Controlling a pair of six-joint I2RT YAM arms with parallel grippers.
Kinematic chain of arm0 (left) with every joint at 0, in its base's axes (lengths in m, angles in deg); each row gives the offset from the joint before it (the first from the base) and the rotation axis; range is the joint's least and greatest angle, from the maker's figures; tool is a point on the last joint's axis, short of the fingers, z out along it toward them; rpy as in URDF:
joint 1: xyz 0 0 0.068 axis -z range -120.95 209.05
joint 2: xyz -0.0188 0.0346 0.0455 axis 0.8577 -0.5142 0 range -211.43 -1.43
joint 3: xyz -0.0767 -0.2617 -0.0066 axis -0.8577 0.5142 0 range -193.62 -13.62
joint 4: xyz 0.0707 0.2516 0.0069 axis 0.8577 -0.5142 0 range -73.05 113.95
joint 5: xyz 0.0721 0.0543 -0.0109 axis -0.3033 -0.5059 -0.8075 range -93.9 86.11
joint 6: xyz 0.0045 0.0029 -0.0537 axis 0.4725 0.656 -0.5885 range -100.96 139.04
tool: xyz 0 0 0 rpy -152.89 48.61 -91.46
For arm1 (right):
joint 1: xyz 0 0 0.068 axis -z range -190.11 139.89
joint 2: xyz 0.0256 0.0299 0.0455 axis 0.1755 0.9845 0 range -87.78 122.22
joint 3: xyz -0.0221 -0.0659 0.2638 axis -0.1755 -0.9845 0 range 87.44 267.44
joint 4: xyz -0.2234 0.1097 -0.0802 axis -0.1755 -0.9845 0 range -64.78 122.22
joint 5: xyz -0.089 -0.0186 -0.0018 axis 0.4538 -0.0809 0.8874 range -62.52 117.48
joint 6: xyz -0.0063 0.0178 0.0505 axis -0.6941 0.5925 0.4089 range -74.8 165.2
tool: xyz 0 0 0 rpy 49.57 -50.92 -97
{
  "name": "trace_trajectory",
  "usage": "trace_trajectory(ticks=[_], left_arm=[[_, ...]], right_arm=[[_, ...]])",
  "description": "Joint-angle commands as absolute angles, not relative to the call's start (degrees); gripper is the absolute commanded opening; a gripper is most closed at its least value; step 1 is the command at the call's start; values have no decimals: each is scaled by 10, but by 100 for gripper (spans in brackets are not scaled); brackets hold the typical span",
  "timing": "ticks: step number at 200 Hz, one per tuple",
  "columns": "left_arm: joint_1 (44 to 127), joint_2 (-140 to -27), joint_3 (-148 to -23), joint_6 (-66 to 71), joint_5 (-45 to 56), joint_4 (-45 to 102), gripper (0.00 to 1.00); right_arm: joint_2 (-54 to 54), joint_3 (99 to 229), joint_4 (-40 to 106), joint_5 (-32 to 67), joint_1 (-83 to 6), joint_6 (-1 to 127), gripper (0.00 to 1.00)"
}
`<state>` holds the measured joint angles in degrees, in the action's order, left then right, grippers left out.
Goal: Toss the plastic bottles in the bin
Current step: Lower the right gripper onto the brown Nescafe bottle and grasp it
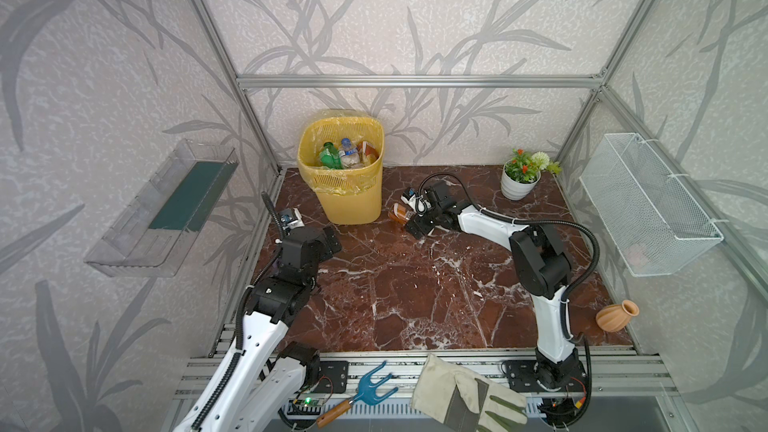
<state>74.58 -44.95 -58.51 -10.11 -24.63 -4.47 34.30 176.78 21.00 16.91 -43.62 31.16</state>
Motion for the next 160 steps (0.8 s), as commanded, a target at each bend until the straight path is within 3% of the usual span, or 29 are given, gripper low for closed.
trace_trajectory(ticks=[1,71,98,160], left_arm=[[740,-444,-595,-105,-244,-61,99],[734,-440,-604,-107,-238,-71,99],[732,-435,-603,-107,-239,-71,99],[730,-432,-605,-106,-237,-72,99]], right_arm=[[358,1793,191,151,-441,296,92],[417,1848,167,148,-463,288,83],[427,1855,168,157,-465,293,70],[440,1870,156,136,-469,299,65]])
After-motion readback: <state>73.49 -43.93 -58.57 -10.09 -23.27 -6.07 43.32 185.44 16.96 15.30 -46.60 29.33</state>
